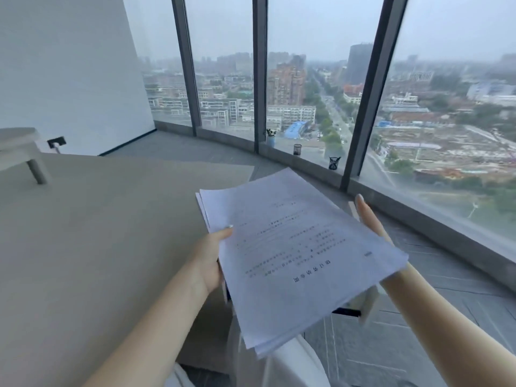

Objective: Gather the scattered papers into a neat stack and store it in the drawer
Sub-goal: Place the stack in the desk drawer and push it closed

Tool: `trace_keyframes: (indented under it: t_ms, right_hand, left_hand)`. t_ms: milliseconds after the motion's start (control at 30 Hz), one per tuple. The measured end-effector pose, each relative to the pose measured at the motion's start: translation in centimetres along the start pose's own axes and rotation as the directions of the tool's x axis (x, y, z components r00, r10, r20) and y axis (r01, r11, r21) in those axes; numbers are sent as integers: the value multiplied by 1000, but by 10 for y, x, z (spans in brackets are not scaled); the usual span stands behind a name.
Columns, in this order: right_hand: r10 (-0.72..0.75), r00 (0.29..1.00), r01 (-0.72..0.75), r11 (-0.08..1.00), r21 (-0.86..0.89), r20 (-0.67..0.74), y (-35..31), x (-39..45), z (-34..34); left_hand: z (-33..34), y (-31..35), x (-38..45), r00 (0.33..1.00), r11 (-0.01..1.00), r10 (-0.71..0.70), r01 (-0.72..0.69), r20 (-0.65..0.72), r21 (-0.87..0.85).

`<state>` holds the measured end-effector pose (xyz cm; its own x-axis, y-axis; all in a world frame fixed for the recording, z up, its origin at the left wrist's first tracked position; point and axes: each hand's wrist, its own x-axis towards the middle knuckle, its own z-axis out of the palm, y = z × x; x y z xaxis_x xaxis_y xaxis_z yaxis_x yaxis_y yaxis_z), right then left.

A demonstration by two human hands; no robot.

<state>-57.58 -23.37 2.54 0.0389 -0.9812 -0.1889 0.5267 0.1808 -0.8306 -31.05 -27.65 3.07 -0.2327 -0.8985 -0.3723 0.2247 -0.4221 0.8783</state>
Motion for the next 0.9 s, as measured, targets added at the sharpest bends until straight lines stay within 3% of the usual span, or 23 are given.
trace_keyframes:
  t_ms: [100,200,300,367,567,667,767,900]
  right_hand:
    - [-169,984,179,949,260,-62,6,-8,-15]
    - [-152,983,177,930,321,-100,21,-9,-30]
    - [-134,979,185,902,390,-154,35,-1,-46]
    - [-132,951,214,933,289,-280,37,4,-44]
    - [-57,917,142,972,189,-395,57,24,-49]
    - [14,870,68,987,148,-494,74,40,-48]
    - [11,809,34,997,66,-587,67,57,-55]
    - [-30,830,-87,979,-184,-556,40,75,-81]
  left_hand:
    - [27,-6,20,998,996,40,-43,-40,-73]
    - [51,-13,42,985,977,135,-150,-105,-152]
    - [70,-23,54,966,966,208,-228,-156,-121]
    - [77,-31,62,951,960,260,-274,-169,-62]
    - [85,-53,87,877,928,345,-373,-336,-22]
    - [92,-63,103,877,937,296,-343,-379,-62]
    - [93,-74,122,914,965,152,-220,-375,-146]
    - [75,-85,157,908,963,-38,-78,-418,-258]
